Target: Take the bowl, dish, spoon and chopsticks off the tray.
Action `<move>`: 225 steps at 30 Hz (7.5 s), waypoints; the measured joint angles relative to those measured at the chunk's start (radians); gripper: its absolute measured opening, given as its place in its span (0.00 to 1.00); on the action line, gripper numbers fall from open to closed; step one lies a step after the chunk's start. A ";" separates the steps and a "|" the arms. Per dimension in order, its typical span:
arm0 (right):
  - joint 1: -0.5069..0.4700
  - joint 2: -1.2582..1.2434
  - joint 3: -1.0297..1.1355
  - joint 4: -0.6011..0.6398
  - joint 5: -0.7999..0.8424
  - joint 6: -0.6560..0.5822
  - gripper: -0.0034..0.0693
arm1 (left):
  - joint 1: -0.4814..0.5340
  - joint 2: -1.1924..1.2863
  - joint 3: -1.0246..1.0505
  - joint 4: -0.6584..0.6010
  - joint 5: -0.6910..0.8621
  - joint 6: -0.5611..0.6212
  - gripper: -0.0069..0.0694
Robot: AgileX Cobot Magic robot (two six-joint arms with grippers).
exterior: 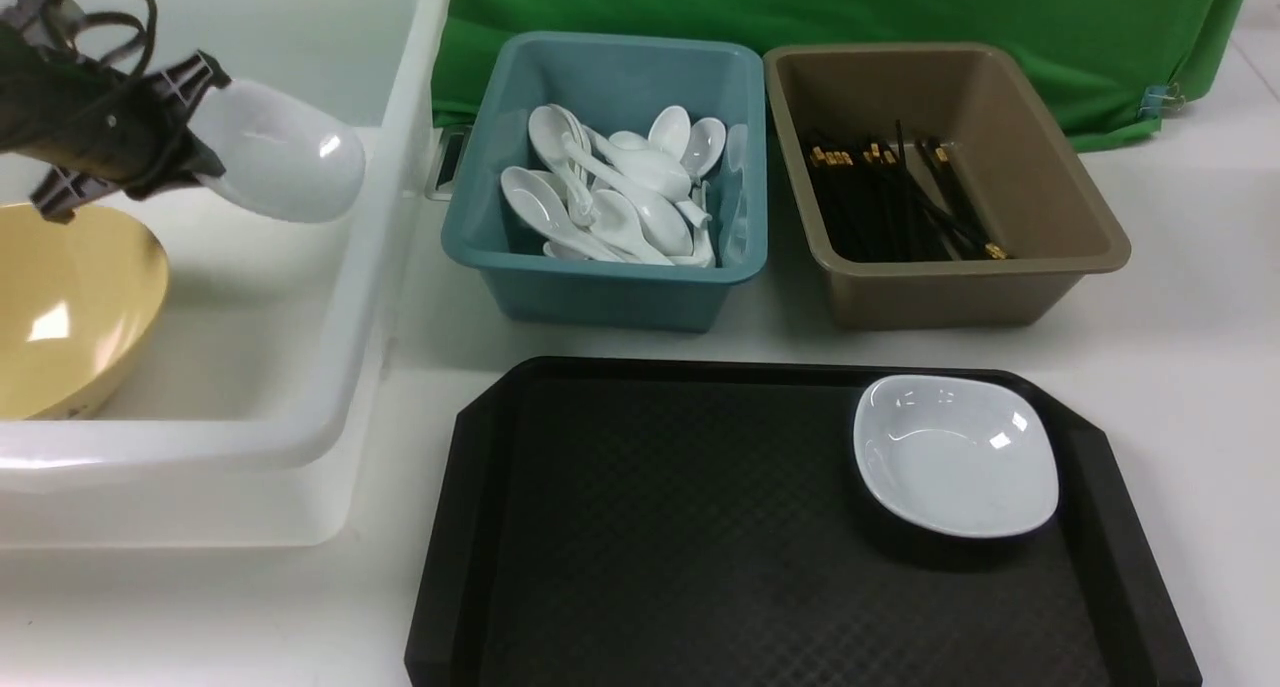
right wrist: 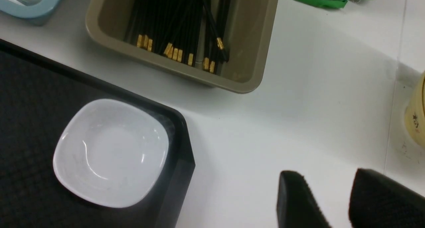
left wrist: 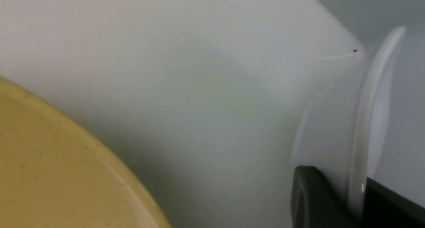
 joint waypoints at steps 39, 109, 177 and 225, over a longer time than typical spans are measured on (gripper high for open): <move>0.000 0.000 0.001 -0.135 0.017 0.027 0.37 | -0.474 -0.061 -0.535 0.096 0.671 0.090 0.09; 0.000 -0.076 0.001 -0.049 0.009 0.053 0.38 | 0.109 0.110 -0.618 0.136 0.602 0.044 0.11; 0.000 -1.244 1.243 0.008 -1.355 0.291 0.10 | -0.365 -1.827 1.240 0.162 -0.122 0.226 0.09; 0.000 -1.244 1.246 0.010 -1.244 0.291 0.30 | -0.165 -2.044 1.625 0.412 -0.293 0.221 0.09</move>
